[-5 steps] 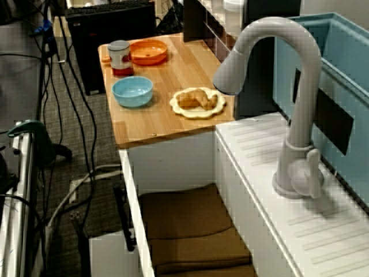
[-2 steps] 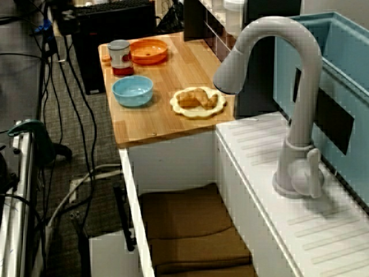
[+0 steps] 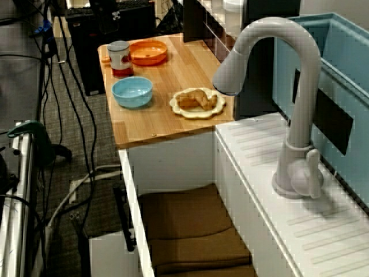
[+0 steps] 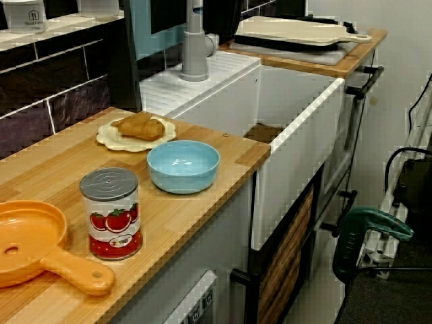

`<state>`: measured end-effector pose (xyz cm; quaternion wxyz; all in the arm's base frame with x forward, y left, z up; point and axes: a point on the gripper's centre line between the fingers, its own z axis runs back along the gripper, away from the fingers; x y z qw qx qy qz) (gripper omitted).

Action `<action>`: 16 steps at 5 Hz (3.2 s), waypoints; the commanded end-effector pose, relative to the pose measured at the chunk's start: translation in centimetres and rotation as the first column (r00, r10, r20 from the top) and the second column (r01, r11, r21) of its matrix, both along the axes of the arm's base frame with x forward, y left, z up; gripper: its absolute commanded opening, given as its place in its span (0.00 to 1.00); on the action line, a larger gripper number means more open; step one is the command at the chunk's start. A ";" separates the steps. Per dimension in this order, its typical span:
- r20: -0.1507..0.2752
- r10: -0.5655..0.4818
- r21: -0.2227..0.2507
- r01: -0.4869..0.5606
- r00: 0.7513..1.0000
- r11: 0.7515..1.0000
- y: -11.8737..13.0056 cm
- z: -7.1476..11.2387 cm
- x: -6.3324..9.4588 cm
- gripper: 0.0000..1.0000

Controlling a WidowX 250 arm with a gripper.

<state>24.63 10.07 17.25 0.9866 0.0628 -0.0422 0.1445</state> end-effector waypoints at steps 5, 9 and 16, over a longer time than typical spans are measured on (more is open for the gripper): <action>0.074 0.074 0.137 -0.084 0.994 0.987 6.4 -3.8 1.2 1.00; 0.060 0.058 0.150 -0.066 0.996 0.986 5.7 -3.8 1.9 1.00; -0.040 -0.031 0.153 0.036 0.999 0.988 2.7 -9.4 3.7 1.00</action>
